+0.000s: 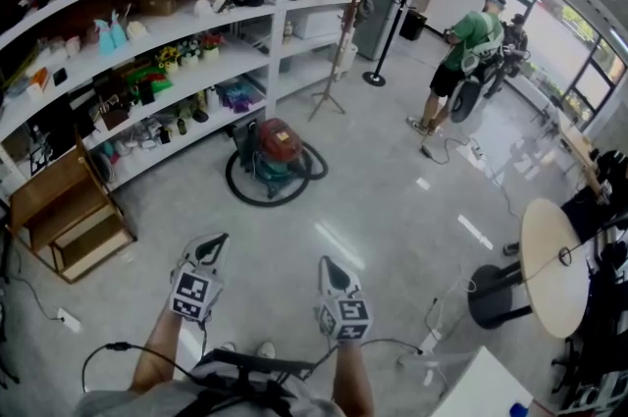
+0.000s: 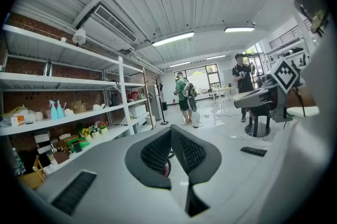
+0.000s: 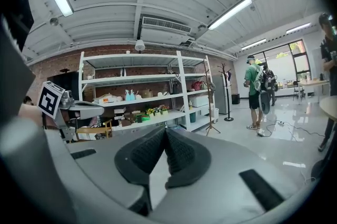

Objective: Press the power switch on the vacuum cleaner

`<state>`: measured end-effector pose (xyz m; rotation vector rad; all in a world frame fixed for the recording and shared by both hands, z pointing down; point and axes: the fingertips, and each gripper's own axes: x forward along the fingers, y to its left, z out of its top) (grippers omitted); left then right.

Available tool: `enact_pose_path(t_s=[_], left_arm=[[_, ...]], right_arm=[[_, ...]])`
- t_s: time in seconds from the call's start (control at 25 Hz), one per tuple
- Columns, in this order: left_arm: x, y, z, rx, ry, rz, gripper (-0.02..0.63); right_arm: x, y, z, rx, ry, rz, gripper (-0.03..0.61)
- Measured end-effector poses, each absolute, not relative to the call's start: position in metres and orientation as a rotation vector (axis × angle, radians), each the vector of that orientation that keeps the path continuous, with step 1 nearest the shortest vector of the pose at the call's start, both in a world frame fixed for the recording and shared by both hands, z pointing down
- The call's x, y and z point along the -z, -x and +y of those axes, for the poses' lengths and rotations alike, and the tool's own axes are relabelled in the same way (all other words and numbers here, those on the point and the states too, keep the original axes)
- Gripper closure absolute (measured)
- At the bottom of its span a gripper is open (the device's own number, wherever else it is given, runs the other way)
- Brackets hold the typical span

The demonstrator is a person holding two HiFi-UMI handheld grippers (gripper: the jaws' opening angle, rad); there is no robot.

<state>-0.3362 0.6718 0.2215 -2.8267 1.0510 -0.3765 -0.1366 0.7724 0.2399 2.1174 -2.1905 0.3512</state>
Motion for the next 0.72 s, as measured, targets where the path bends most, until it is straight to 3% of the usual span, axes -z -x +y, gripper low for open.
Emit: enact_pose_path(t_s=[0.72], left_arm=[[-0.225,0.296,0.653,0.396,2.819,1.065,0.607]], right_arm=[[-0.252,0.094,0.752,-0.376,-2.108,-2.196,0.568]])
